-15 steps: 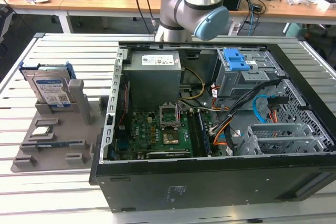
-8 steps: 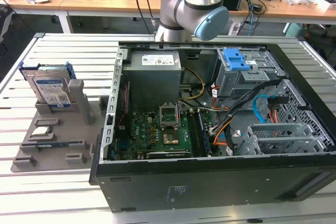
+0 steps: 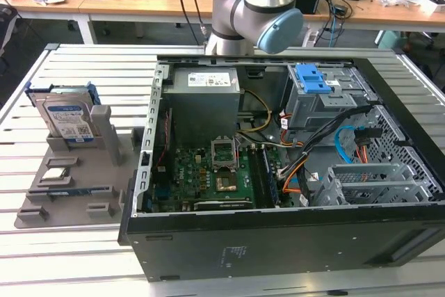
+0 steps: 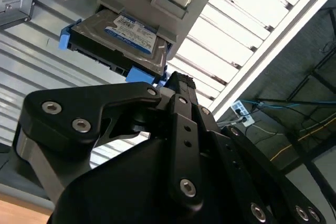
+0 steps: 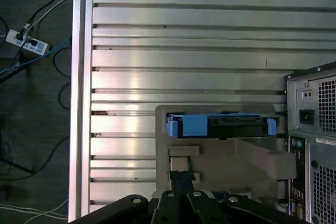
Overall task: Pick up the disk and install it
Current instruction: 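Pick up the disk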
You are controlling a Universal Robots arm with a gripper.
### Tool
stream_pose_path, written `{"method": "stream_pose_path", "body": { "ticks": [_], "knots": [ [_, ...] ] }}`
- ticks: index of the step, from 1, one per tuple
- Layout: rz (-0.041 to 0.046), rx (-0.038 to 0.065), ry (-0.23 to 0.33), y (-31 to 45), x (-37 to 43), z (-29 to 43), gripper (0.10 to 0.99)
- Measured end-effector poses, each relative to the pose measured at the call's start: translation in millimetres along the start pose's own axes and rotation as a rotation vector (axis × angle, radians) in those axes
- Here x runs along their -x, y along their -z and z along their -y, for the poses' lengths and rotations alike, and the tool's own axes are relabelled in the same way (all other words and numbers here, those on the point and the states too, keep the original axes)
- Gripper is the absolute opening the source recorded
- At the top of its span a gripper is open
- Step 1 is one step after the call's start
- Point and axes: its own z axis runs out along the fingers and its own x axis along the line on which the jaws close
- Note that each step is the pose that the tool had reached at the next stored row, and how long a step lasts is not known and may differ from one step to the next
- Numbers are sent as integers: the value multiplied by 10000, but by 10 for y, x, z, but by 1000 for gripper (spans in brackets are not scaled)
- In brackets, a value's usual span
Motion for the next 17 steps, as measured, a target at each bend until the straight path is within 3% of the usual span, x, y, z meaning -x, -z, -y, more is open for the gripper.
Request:
{"method": "stream_pose_path", "body": {
  "ticks": [4, 17],
  "knots": [
    [-45, 22, 982, 0, 0, 0, 106],
    [-125, 64, 2776, 0, 0, 0, 106]
  ]
}}
